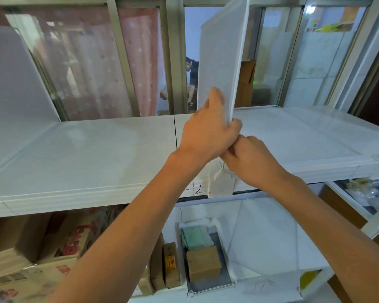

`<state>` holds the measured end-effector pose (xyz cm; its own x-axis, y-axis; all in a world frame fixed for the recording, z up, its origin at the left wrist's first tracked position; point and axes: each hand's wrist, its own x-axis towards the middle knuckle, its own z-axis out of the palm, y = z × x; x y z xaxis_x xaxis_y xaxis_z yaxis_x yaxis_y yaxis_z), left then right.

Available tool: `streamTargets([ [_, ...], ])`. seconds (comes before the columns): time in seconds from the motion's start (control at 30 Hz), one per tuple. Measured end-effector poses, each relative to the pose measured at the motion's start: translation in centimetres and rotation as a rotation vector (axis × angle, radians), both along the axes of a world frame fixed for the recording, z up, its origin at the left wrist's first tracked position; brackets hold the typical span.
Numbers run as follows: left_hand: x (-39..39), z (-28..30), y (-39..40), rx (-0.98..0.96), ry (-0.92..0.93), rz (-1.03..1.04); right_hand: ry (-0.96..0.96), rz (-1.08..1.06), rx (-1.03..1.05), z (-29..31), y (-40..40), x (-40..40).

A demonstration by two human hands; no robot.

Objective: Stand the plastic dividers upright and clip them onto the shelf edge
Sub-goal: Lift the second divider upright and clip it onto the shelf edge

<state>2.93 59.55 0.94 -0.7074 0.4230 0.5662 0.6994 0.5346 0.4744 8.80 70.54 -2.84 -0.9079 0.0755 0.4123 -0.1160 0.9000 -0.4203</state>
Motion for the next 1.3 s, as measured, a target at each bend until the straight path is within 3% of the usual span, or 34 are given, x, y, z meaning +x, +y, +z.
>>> streamTargets([
  [0.1,0.3,-1.5,-0.2,-0.245,0.050,0.150,-0.044,-0.080,0.101,-0.9,-0.1,0.2],
  [0.17,0.4,-2.2,-0.2,-0.273,0.026,0.171,-0.090,-0.083,0.105,-1.2,-0.2,0.2],
  [0.4,0.5,-0.5,0.0,-0.171,-0.054,0.091,-0.020,-0.033,-0.002,0.5,-0.2,0.1],
  [0.73,1.5,-0.5,0.0,-0.034,-0.192,0.015,-0.081,0.013,-0.063,0.8,0.2,0.6],
  [1.3,1.2,-1.1,-0.2,-0.024,-0.199,0.042,-0.111,0.036,-0.115,0.3,-0.1,0.1],
])
